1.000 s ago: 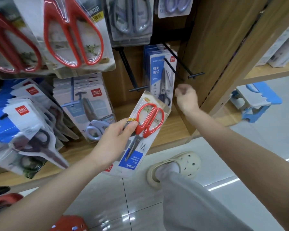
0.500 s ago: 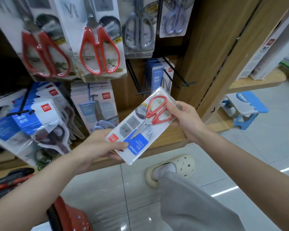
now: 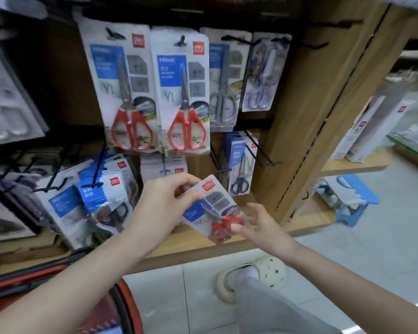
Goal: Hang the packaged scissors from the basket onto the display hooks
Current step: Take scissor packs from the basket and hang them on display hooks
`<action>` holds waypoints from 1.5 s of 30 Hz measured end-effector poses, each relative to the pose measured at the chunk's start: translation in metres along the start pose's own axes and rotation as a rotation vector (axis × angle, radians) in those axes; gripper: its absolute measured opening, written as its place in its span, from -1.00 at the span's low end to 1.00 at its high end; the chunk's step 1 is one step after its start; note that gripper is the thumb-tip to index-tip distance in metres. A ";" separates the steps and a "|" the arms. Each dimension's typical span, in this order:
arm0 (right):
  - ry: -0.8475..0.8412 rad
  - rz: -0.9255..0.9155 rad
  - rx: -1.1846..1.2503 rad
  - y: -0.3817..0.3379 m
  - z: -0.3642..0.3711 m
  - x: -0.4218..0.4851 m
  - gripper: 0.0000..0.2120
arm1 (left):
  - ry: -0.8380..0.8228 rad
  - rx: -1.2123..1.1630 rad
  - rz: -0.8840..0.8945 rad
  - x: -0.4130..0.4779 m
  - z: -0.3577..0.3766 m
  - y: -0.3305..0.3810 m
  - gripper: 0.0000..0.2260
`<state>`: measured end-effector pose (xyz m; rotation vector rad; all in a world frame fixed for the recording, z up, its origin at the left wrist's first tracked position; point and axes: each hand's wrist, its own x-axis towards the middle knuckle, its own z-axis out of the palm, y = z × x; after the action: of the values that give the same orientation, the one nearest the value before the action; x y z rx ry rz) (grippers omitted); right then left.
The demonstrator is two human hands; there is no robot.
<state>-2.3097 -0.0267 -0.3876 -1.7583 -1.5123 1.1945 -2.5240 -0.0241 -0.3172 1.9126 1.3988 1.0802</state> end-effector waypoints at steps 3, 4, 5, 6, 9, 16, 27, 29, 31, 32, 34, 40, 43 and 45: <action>0.064 -0.295 -0.060 -0.041 0.010 -0.022 -0.50 | 0.001 0.037 0.073 -0.002 -0.012 0.017 -0.72; 0.071 -0.364 -0.044 -0.053 0.013 -0.028 -0.62 | 0.000 0.046 0.091 -0.003 -0.017 0.022 -0.74; 0.071 -0.419 -0.005 -0.066 0.016 -0.034 -0.72 | -0.006 0.060 0.114 -0.004 -0.022 0.026 -0.76; 0.066 -0.457 0.045 -0.078 0.018 -0.039 -0.77 | -0.015 0.083 0.146 -0.005 -0.027 0.030 -0.79; 0.065 -0.537 0.173 -0.111 0.016 -0.048 -0.82 | -0.010 0.151 0.276 -0.003 -0.046 0.041 -0.90; 0.327 -0.572 0.227 -0.188 -0.021 -0.014 -0.85 | 0.268 0.502 0.512 0.042 -0.106 0.058 -0.70; 0.440 -0.470 0.165 -0.250 -0.022 0.068 -0.80 | 0.202 0.958 0.358 0.105 -0.146 0.031 -0.46; 0.441 -0.479 0.148 -0.252 -0.023 0.073 -0.79 | 0.211 0.954 0.355 0.107 -0.146 0.028 -0.46; 0.441 -0.500 0.138 -0.250 -0.023 0.072 -0.79 | 0.234 0.930 0.366 0.108 -0.146 0.027 -0.47; 0.440 -0.505 0.142 -0.249 -0.023 0.071 -0.79 | 0.244 0.920 0.371 0.108 -0.147 0.027 -0.47; 0.431 -0.507 0.142 -0.246 -0.022 0.071 -0.80 | 0.258 0.907 0.378 0.107 -0.147 0.023 -0.47; 0.467 -0.560 0.107 -0.247 -0.017 0.070 -0.89 | 0.260 0.944 0.423 0.104 -0.147 0.009 -0.45; 0.484 -0.580 0.120 -0.245 -0.015 0.066 -0.91 | 0.234 0.958 0.522 0.098 -0.136 0.001 -0.51; 0.485 -0.562 0.138 -0.243 -0.015 0.066 -0.88 | 0.199 0.861 0.550 0.095 -0.122 -0.002 -0.56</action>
<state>-2.4176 0.0963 -0.1960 -1.2770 -1.4400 0.5273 -2.6137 0.0614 -0.2254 3.0085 1.6582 0.9923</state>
